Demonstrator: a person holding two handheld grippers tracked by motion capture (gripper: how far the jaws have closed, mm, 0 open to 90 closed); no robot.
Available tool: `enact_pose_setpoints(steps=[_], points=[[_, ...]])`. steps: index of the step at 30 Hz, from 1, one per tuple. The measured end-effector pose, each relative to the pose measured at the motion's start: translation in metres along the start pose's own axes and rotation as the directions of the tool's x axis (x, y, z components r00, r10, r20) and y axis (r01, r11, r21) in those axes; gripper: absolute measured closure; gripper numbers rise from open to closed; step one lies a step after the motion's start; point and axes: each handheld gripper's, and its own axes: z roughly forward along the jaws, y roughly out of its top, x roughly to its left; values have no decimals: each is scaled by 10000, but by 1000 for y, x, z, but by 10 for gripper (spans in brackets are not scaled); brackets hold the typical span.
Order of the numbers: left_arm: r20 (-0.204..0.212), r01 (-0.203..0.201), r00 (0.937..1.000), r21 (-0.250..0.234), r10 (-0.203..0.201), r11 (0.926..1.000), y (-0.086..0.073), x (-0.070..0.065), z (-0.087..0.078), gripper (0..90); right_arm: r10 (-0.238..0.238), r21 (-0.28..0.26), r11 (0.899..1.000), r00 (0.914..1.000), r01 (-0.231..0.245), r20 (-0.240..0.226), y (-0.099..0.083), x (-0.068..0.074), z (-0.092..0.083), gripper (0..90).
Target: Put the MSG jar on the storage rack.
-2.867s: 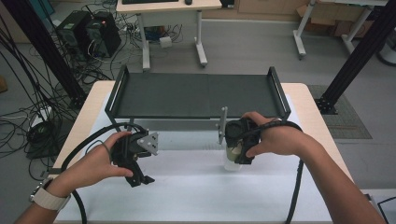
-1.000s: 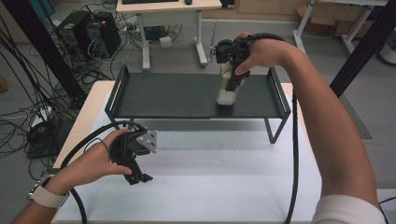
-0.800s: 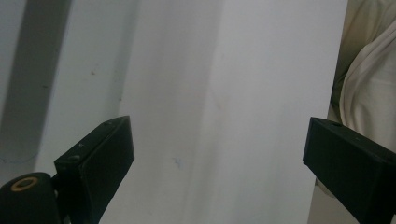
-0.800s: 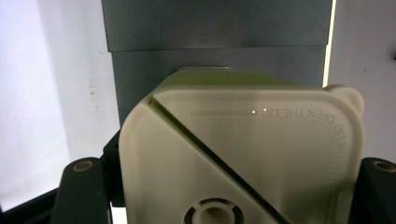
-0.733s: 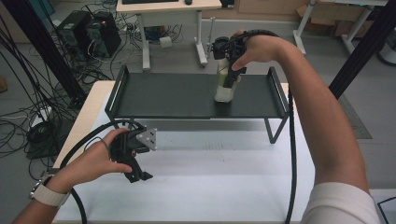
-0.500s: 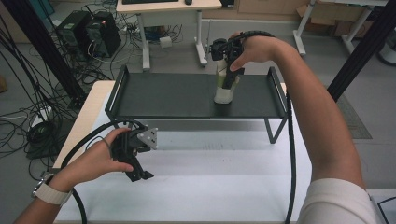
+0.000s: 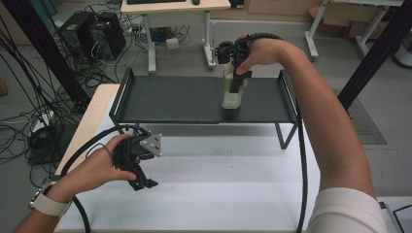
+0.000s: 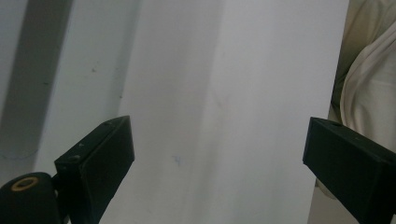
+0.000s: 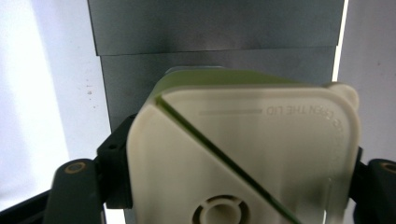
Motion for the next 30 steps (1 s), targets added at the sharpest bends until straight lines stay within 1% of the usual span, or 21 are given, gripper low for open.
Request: enact_pose_setpoints(steps=[1,2,3,5,8,10,11,15,17,20,23,26,30], points=[[0,0,10000,0,0,10000,0,0,0,92,0,0,10000,10000,0,0,0,0,0,242],[2,2,10000,-33,-2,10000,-1,0,0,92,164,-217,9996,9997,-159,195,-4,2,-4,189],[2,2,10000,-33,-2,10000,-1,0,0,92,164,-217,9996,9997,-159,195,-4,2,-4,189],[-8,-6,10000,-46,6,10000,-1,-1,0,92,285,-637,9976,9993,-268,255,-11,2,-10,181],[-34,-39,10000,-20,39,10000,-1,-1,-1,92,421,-881,9954,9979,-376,495,-17,7,-22,148],[-55,-62,10000,-53,62,10000,-1,-1,-1,92,449,-1153,9926,9976,-386,531,-23,9,-29,144],[-40,7,10000,-74,-7,10000,-1,-2,-1,92,484,-1284,9909,9968,-400,630,-26,12,-34,134],[-51,-56,10000,-76,55,10000,-1,-2,-2,92,581,-1660,9852,9943,-425,899,-35,22,-51,132],[-54,-32,10000,-91,32,10000,-1,-3,-2,92,608,-1753,9836,9930,-424,1009,-37,26,-56,130],[-57,-58,10000,-118,57,9999,0,-4,-3,91,649,-1914,9807,9903,-405,1226,-44,36,-66,127],[-36,-48,10000,-153,48,9999,0,-5,-2,91,630,-1970,9798,9870,-331,1475,-51,50,-75,120],[-29,-85,10000,-147,84,9999,1,-6,-1,91,684,-2037,9784,9850,-352,1585,-61,62,-81,116],[-18,-185,9998,-199,185,9996,2,-8,-1,90,771,-2020,9784,9841,-438,1601,-77,83,-88,111]])
